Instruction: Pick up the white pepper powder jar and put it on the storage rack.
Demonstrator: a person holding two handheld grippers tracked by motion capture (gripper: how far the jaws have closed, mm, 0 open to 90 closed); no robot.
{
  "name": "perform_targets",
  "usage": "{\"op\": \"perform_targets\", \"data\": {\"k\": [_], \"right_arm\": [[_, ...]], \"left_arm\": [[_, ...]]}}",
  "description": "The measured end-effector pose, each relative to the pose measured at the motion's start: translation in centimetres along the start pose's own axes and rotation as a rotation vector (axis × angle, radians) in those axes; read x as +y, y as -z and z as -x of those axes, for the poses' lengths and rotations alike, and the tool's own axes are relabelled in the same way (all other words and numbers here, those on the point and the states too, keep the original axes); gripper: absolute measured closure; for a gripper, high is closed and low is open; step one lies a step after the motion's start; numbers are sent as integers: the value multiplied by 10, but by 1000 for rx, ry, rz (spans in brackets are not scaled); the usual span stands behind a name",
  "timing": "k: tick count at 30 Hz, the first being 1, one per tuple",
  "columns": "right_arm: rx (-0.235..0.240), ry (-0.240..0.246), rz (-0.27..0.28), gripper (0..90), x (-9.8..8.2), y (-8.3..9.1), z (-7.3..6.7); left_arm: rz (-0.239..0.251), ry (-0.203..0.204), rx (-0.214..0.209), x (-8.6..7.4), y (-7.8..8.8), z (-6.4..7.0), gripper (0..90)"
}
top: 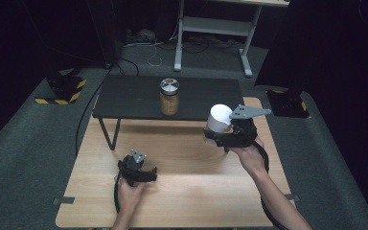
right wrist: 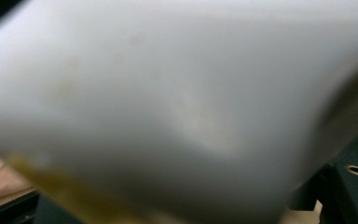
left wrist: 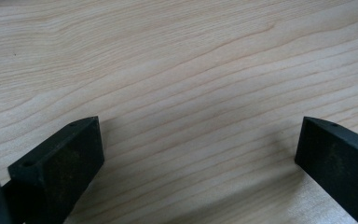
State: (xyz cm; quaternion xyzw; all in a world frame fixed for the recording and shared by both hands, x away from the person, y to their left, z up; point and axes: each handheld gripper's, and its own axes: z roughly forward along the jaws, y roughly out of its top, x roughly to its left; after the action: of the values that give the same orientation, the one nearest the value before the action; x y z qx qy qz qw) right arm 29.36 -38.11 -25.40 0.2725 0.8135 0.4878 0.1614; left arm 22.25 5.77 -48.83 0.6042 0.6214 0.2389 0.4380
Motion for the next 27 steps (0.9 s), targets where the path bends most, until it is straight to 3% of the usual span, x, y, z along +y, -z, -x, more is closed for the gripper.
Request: {"op": "perform_targets", "data": {"k": [12,27], "right_arm": [[-9,-29,19,309,25,-4,12],[-47,-41,6,309,49,-19,16]], "left_arm": [[1,1,0,0,0,0,9],[-2,-3,0,0,0,0,9]]}}
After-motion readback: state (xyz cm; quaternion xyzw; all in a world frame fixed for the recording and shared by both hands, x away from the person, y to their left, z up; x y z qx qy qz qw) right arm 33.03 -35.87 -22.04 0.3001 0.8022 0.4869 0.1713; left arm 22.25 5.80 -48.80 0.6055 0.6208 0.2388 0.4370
